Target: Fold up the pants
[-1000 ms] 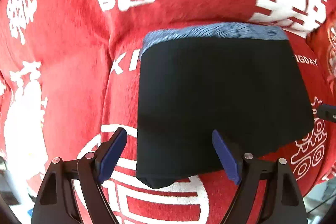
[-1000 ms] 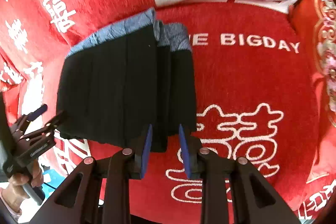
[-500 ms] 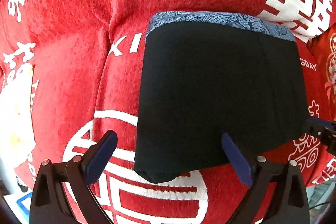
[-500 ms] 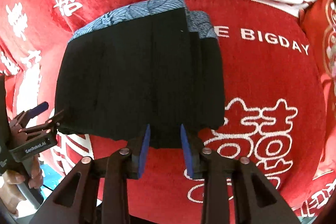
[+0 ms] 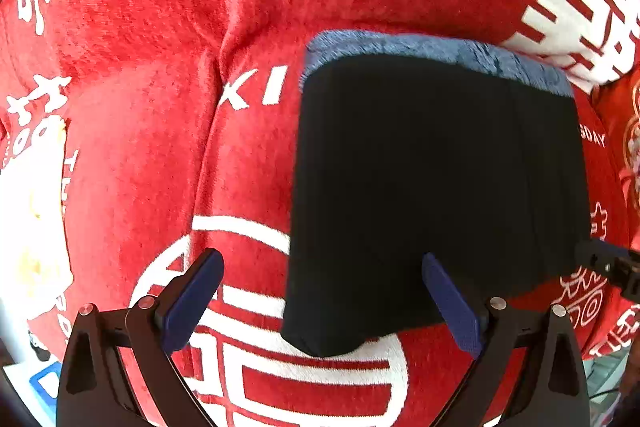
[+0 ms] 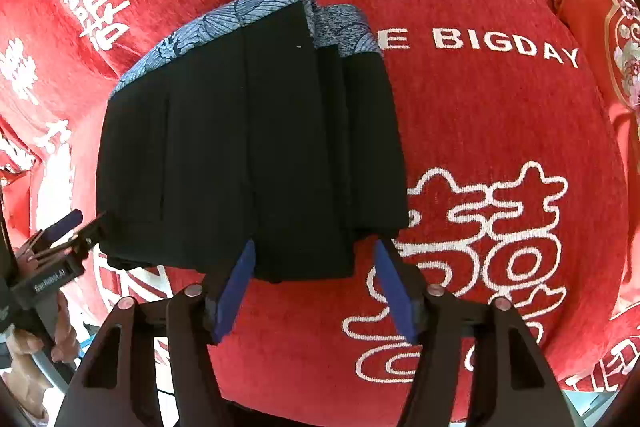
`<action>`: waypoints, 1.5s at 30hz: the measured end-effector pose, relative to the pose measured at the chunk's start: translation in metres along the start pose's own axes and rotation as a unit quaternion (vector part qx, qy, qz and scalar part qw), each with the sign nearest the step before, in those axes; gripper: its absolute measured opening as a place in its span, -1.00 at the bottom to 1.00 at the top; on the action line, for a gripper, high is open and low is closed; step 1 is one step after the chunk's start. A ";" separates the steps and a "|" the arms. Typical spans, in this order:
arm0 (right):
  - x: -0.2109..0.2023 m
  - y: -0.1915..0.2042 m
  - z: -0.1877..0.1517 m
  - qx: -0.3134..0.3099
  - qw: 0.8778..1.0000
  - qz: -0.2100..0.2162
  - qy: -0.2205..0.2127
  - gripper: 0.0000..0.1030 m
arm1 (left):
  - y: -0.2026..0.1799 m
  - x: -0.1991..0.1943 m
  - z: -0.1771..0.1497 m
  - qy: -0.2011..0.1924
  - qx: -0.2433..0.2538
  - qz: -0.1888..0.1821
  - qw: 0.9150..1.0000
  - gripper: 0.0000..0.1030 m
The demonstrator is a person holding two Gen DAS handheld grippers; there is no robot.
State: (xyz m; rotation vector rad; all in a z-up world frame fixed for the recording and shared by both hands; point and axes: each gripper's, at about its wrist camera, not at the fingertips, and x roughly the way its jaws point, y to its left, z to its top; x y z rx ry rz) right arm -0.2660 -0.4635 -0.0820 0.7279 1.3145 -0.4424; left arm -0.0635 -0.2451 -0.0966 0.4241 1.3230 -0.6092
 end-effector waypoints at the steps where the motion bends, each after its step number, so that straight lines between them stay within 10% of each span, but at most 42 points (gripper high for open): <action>1: 0.001 -0.002 0.000 0.002 1.000 0.003 0.001 0.36 | 0.002 0.000 0.002 -0.001 -0.003 0.001 1.000 0.94; 21: 0.001 -0.010 0.000 -0.010 0.999 0.035 0.004 0.49 | 0.008 0.013 0.016 0.033 -0.018 -0.021 0.999 0.94; 33: -0.010 -0.068 0.022 0.073 0.987 0.145 -0.020 0.49 | 0.018 0.014 0.037 0.016 -0.033 -0.031 0.999 0.94; 45: 0.022 -0.094 0.049 0.076 0.964 0.255 0.008 0.49 | 0.044 0.032 0.063 0.035 -0.053 -0.152 0.986 0.94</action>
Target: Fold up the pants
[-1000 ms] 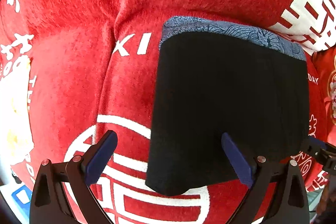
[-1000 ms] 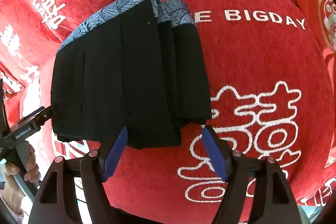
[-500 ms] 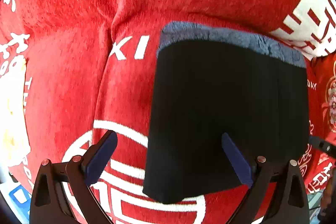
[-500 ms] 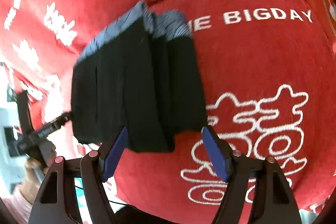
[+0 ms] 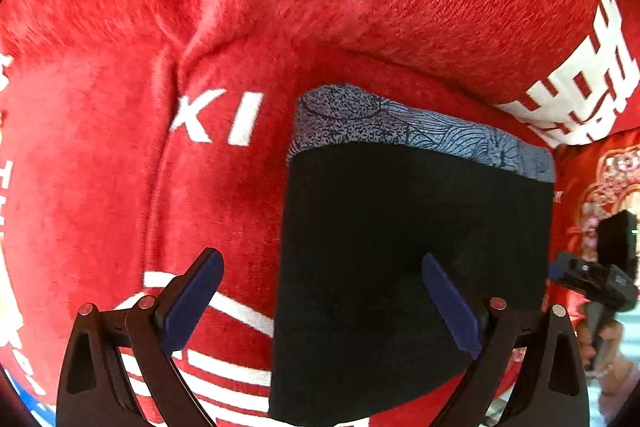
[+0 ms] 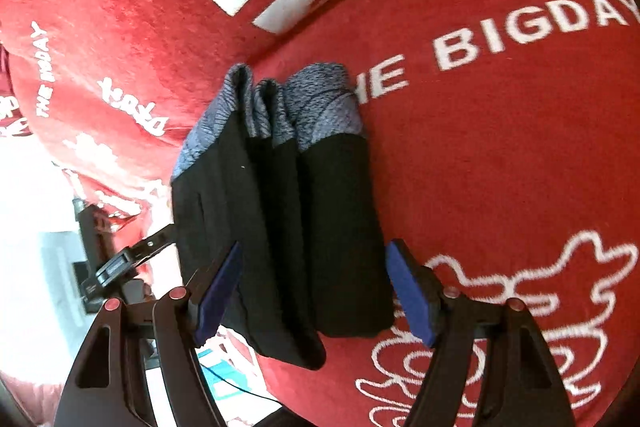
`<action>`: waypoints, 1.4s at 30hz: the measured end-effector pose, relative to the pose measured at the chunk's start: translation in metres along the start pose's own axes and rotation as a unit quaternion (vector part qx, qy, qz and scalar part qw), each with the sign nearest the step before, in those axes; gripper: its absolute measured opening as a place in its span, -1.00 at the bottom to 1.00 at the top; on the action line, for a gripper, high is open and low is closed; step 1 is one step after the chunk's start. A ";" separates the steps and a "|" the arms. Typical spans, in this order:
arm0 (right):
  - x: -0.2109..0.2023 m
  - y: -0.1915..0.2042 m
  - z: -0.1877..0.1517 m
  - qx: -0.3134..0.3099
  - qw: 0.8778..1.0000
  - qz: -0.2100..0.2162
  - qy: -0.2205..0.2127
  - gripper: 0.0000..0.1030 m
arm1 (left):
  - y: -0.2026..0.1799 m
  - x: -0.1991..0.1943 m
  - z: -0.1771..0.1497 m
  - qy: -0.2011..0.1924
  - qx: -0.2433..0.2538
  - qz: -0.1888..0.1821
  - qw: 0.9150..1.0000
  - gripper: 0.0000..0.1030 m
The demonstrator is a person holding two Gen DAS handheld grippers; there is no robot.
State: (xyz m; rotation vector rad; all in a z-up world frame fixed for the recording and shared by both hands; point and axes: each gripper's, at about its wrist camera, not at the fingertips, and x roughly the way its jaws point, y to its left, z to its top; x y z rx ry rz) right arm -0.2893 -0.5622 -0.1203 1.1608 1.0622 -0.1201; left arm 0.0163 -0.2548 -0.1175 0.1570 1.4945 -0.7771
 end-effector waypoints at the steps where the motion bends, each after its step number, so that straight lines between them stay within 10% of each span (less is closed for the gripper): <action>1: 0.000 0.000 0.002 -0.001 1.000 0.006 0.003 0.49 | 0.003 0.002 0.001 0.004 -0.002 -0.012 1.000 0.94; 16: 0.028 -0.019 0.043 -0.016 0.992 0.101 0.072 0.56 | -0.005 0.039 0.023 0.044 0.058 -0.063 0.995 0.98; 29: 0.050 -0.006 0.049 -0.029 0.993 0.082 0.086 0.59 | -0.013 0.055 0.014 0.033 0.011 -0.081 0.996 1.00; 37: 0.043 0.000 0.044 0.000 0.993 0.091 0.079 -0.19 | -0.043 0.025 0.004 -0.010 0.045 -0.065 0.997 0.26; 42: 0.028 0.014 0.038 0.001 0.989 0.130 0.077 -0.22 | -0.054 0.002 -0.006 -0.024 0.045 -0.071 0.996 0.16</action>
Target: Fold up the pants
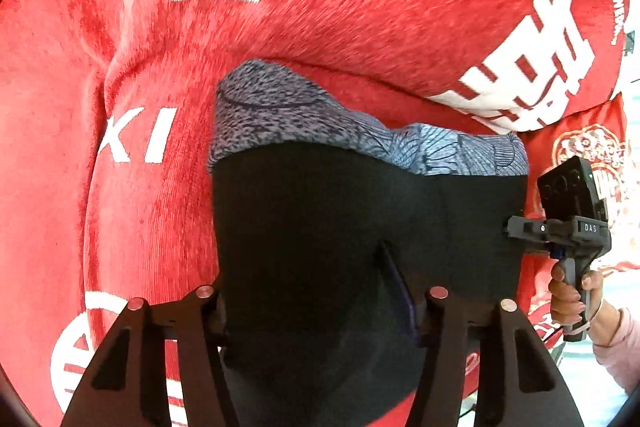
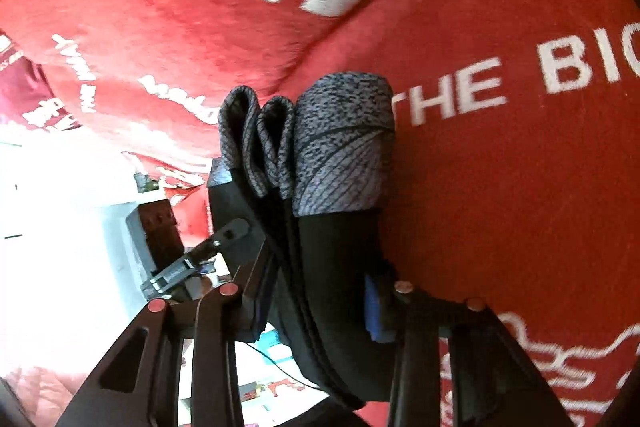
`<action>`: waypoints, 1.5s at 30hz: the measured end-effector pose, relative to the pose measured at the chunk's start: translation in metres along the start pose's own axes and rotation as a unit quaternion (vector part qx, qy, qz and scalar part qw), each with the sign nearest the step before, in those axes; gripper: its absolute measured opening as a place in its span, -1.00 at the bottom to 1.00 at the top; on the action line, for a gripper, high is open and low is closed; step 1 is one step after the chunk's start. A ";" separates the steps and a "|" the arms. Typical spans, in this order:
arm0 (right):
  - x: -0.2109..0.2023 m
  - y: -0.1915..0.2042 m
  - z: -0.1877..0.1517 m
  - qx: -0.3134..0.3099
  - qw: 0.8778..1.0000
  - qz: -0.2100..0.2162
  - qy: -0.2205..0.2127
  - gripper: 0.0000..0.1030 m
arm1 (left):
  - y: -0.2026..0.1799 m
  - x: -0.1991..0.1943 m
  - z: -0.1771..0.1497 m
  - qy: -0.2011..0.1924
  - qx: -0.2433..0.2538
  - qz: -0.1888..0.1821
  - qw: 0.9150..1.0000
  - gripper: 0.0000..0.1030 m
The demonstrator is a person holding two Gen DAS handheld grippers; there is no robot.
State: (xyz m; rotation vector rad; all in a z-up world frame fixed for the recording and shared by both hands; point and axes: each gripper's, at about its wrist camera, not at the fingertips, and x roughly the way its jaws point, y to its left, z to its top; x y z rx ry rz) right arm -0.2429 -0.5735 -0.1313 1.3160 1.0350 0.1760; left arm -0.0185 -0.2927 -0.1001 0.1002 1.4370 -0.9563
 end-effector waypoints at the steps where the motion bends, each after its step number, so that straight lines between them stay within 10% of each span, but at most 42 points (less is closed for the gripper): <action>1: -0.002 0.006 -0.003 -0.005 1.000 0.006 0.002 -0.22 | -0.002 -0.003 -0.001 -0.003 -0.001 -0.001 1.000 0.16; 21: 0.028 0.045 -0.120 0.028 0.999 0.034 0.007 -0.22 | 0.029 -0.082 -0.094 0.013 -0.007 0.005 1.000 0.16; 25: 0.054 0.037 -0.127 0.022 1.000 -0.017 0.015 -0.18 | 0.045 -0.058 -0.111 0.027 0.017 0.049 0.998 0.17; 31: 0.071 0.025 -0.122 -0.014 0.990 -0.136 -0.012 0.25 | 0.065 -0.049 -0.117 -0.010 0.004 0.108 0.994 0.99; 45: 0.044 0.066 -0.173 0.003 0.940 -0.332 -0.072 0.54 | 0.042 -0.097 -0.146 -0.001 0.028 0.237 0.971 0.99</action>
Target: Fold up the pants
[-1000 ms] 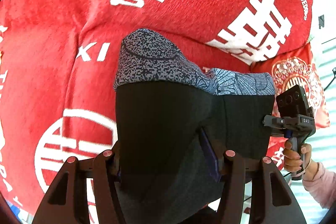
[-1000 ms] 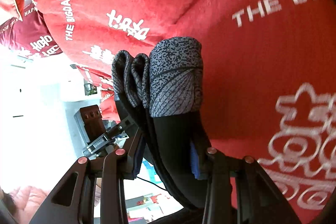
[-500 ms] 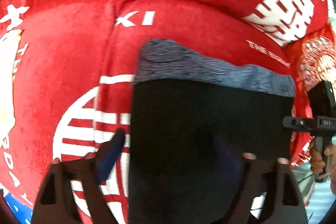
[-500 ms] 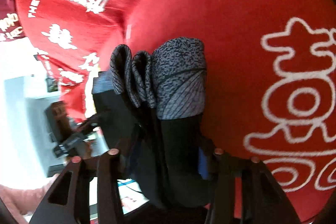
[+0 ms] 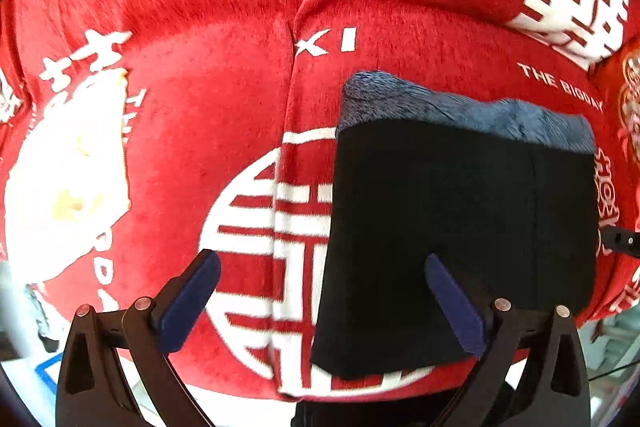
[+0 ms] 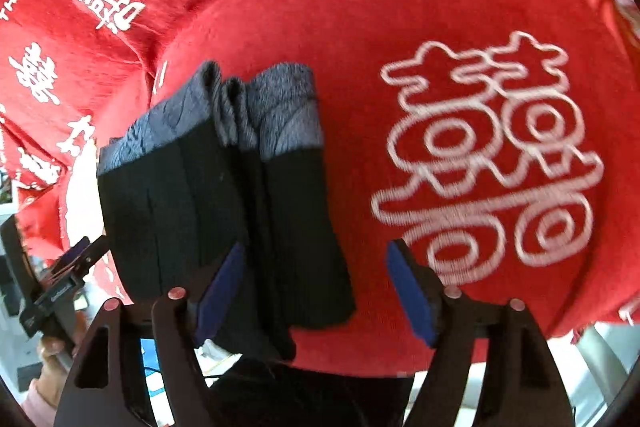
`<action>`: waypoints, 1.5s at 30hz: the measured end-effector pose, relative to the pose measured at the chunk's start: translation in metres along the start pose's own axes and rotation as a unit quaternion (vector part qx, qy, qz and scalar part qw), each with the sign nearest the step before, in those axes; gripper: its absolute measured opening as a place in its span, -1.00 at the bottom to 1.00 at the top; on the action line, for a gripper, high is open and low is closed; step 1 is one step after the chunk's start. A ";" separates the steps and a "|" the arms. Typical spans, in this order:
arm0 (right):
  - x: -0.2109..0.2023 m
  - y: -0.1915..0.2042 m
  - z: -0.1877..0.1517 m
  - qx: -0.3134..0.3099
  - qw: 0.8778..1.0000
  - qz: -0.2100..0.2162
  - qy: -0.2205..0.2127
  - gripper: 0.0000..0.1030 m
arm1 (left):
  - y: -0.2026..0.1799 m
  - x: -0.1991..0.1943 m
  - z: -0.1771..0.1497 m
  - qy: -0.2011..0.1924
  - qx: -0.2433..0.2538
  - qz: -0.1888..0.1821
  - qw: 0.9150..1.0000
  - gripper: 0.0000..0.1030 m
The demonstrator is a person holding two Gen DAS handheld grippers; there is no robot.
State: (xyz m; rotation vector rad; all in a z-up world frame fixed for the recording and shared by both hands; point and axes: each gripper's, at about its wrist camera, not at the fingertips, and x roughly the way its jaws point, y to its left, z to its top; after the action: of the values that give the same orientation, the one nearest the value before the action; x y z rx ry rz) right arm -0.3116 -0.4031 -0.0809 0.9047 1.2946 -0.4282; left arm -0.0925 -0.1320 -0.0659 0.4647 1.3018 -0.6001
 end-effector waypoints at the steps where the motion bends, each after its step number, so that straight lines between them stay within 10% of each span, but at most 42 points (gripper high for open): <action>1: -0.004 0.002 -0.005 0.003 1.000 -0.009 -0.002 0.56 | -0.001 -0.005 -0.003 0.002 0.002 -0.001 1.000 0.99; 9: -0.032 0.043 -0.039 -0.003 0.997 -0.069 -0.024 0.66 | -0.021 -0.037 -0.025 0.023 0.029 0.017 0.999 0.99; 12: -0.042 0.063 -0.049 -0.022 0.994 -0.096 -0.039 1.00 | -0.027 -0.053 -0.031 0.018 0.035 0.020 0.999 0.99; 45: -0.087 0.122 -0.079 -0.055 0.987 -0.149 -0.028 1.00 | -0.049 -0.104 -0.038 0.020 0.053 0.047 0.997 0.99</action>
State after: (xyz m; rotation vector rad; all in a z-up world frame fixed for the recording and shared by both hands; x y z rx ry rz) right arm -0.2958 -0.2861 0.0409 0.6041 1.3926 -0.6039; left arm -0.1686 -0.1306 0.0286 0.6248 1.2834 -0.5839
